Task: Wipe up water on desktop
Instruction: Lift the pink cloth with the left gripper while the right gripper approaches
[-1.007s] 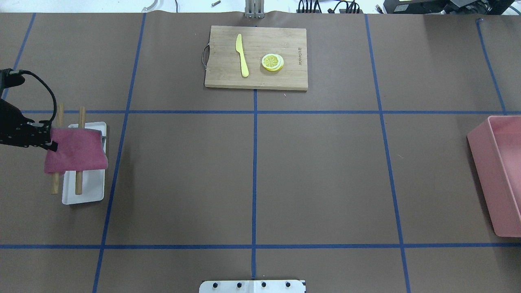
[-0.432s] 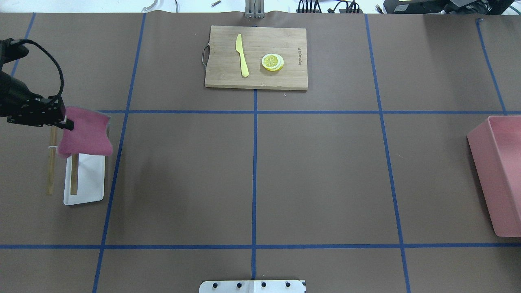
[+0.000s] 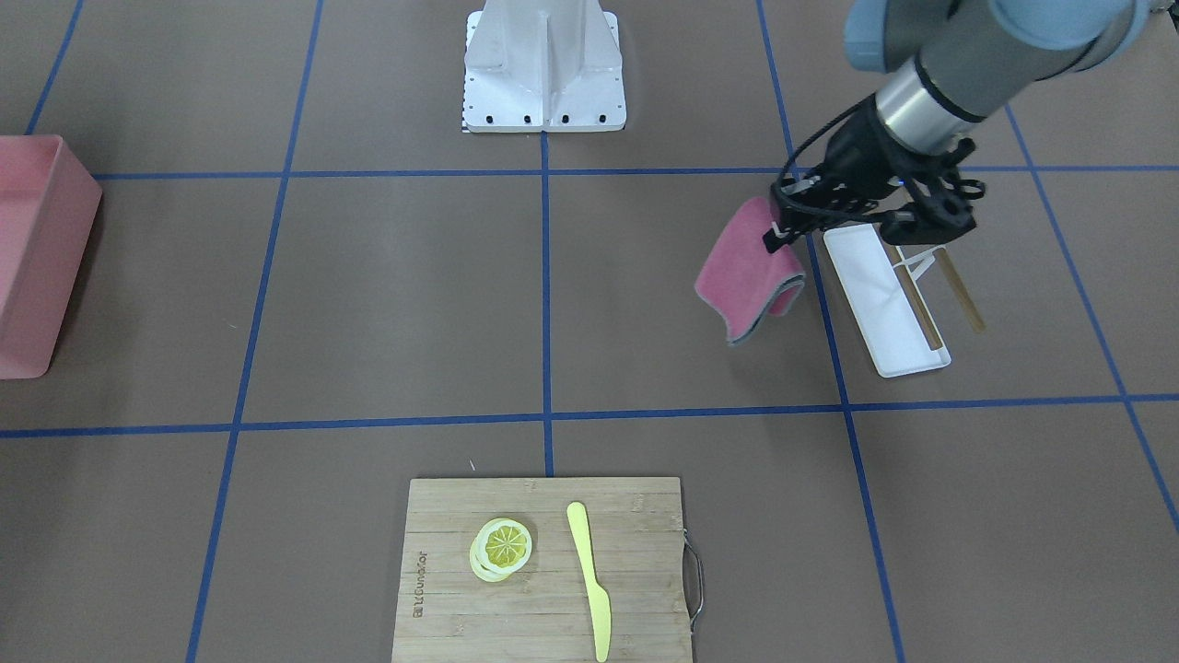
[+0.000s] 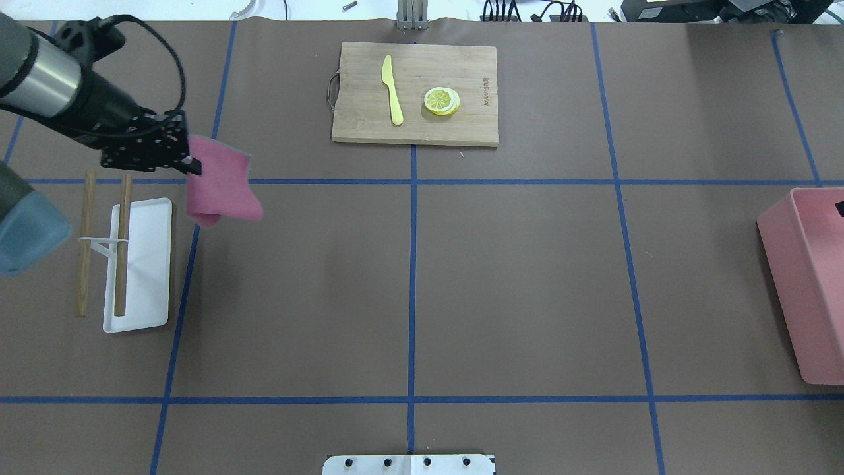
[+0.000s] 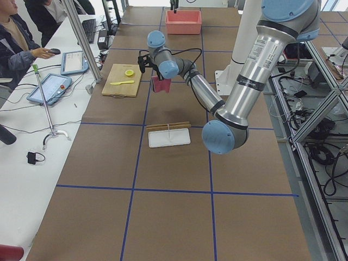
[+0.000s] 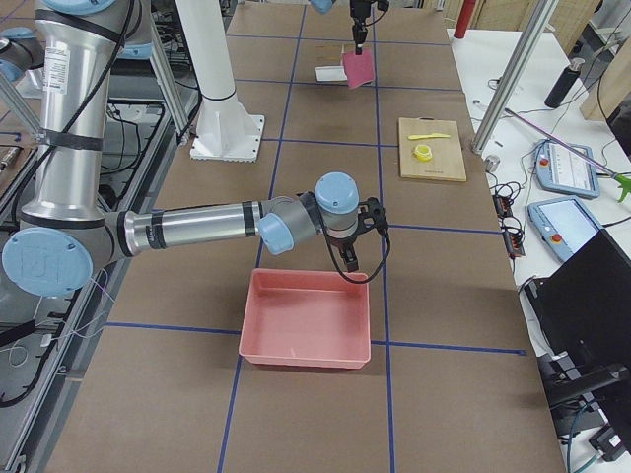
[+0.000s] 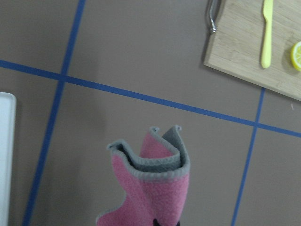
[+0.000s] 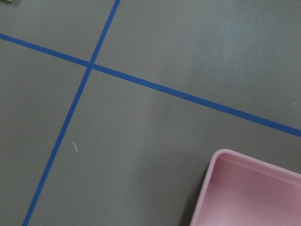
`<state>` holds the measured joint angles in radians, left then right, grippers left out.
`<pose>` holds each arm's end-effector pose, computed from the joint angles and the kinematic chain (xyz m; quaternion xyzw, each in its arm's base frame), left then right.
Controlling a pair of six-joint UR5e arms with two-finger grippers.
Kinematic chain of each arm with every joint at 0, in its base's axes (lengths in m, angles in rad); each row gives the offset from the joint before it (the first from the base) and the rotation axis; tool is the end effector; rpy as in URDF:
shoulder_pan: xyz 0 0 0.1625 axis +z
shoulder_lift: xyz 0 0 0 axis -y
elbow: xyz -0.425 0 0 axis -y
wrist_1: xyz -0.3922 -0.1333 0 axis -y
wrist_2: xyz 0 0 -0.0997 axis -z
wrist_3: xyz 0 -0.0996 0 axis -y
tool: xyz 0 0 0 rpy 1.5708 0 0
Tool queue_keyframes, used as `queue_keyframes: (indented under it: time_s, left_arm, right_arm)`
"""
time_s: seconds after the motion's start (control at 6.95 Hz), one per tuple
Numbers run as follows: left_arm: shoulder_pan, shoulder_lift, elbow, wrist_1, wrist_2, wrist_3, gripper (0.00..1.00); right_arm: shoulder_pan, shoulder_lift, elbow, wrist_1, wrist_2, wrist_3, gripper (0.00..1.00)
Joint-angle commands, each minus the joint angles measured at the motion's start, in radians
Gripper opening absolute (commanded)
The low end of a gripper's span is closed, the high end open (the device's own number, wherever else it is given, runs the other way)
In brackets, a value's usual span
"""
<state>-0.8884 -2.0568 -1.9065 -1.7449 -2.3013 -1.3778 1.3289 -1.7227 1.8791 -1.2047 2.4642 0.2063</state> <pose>0.3152 -0.4939 0.2078 -0.0394 0.5440 -0.1192 0.8296 -0.0515 -0.4412 0.5259 0.1344 -0.4587 -0.1271 0.8692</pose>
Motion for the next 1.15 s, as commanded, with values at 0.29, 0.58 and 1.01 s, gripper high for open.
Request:
queue_keyframes:
  time_s: [0.29,0.58,1.01]
  left_arm:
    - [0.196,-0.329,0.123,0.044,0.230,-0.425,0.00]
    - [0.215,-0.387,0.141,0.036,0.232,-0.533,0.00]
    - [0.287,-0.428,0.139,0.030,0.394,-0.534,0.00]
  right_arm:
    - [-0.189,0.079,0.237,0.010,-0.033,0.334,1.00]
    - [-0.322,0.200,0.255,0.026,-0.080,0.367,1.00]
    - [-0.605,0.415,0.253,0.031,-0.343,0.505,0.87]
